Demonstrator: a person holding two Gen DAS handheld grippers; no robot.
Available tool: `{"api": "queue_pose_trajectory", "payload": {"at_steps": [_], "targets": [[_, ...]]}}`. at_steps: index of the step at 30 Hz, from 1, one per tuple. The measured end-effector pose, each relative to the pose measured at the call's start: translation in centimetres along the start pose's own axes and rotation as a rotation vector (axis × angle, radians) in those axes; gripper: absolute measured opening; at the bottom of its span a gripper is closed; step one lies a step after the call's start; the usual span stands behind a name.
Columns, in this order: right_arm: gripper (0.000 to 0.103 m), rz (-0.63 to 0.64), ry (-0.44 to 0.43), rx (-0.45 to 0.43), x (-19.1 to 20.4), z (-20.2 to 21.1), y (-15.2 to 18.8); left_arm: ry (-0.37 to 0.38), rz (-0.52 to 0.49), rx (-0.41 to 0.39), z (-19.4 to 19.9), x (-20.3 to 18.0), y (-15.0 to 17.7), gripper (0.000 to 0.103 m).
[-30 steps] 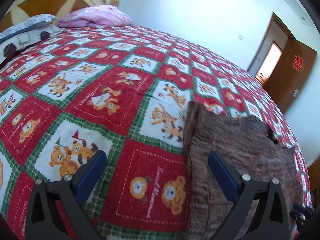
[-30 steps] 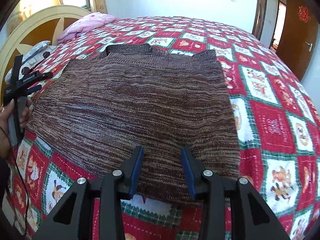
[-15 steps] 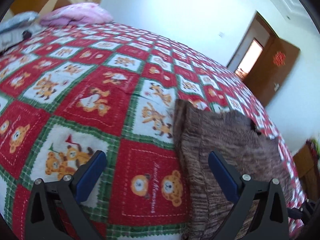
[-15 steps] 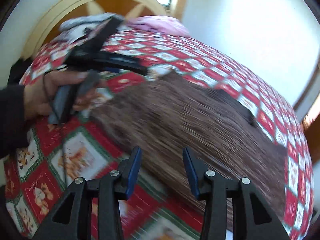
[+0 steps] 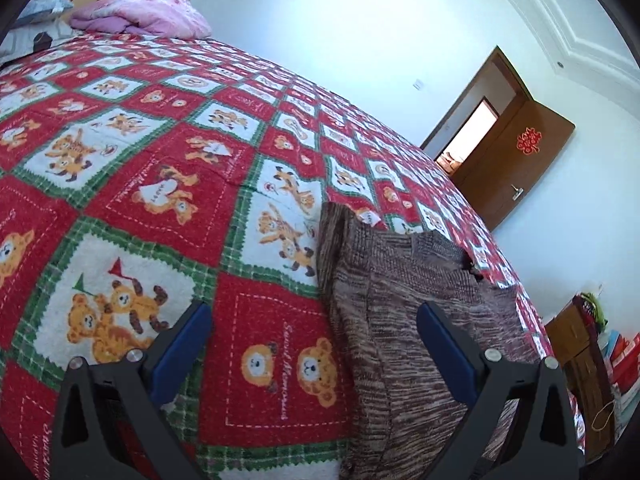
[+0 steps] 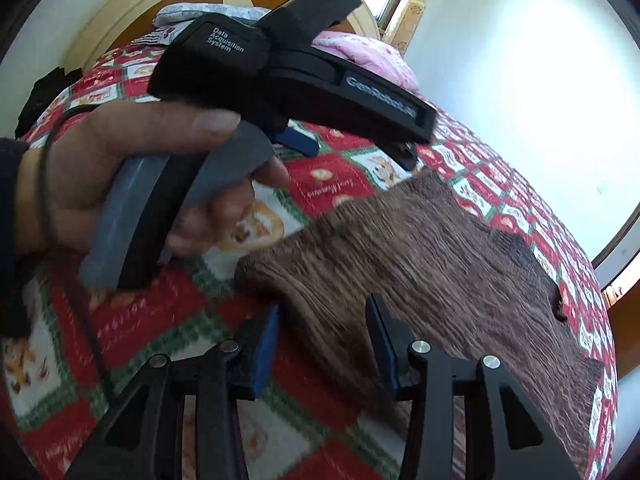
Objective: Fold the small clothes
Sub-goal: 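Bring the left tool beside the right tool and grasp the sweater edge with both, then lift the held edge with both tools and fold it over the other half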
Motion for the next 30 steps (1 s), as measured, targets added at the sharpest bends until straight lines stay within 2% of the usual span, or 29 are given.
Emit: {"api": "queue_pose_trajectory", "payload": {"at_steps": [3,6,11,15,18,22,23,24,25,26,30], "targets": [[0.044,-0.041,-0.014,-0.013,-0.1,-0.4,0.0,0.011,0.008,-0.003,0.0,0.2,0.0,0.103],[0.034,-0.103,-0.076,-0.005,-0.7,-0.2,0.2,0.026,-0.007,0.020,-0.3,0.0,-0.3,0.103],[0.033,-0.118,-0.087,-0.015,-0.5,-0.2,0.6,0.077,-0.056,0.067,-1.8,-1.5,-1.4,0.101],[0.033,-0.134,-0.098,-0.023,-0.5,-0.1,0.8,0.084,-0.102,0.147,-5.0,-2.8,-2.5,0.082],[0.033,-0.137,-0.098,-0.030,-0.4,-0.1,0.9,0.066,-0.142,0.186,-6.7,-3.4,-2.9,0.072],[0.033,-0.122,-0.074,-0.045,0.1,0.2,1.2,0.093,-0.115,0.183,-7.8,-2.6,-3.1,0.058],[0.032,-0.121,-0.069,-0.052,0.2,0.2,1.2,0.114,-0.089,0.175,-7.7,-2.1,-3.0,0.048],[0.021,-0.122,-0.073,-0.060,0.3,0.3,1.2,0.129,-0.071,0.170,-7.6,-1.8,-3.0,0.029],[0.013,-0.129,-0.082,-0.069,0.2,0.3,1.2,0.166,-0.046,0.170,-7.6,-1.5,-2.9,0.016],[0.009,-0.138,-0.078,-0.075,0.2,0.4,1.3,0.203,-0.018,0.174,-7.7,-1.2,-2.6,0.013],[0.008,-0.182,-0.101,-0.078,-0.7,0.6,1.2,0.221,0.007,0.166,-7.7,-1.2,-2.7,0.013]]}}
Point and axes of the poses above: each gripper's, at about its wrist camera, not at the fingertips, and z roughly against the way its jaws point, x to its left, y to its underside, the point moved 3 cm from there along -z, roughly the way its jaws point, and after that the axes turned 10 degrees about -z, right-handed, at the moved point
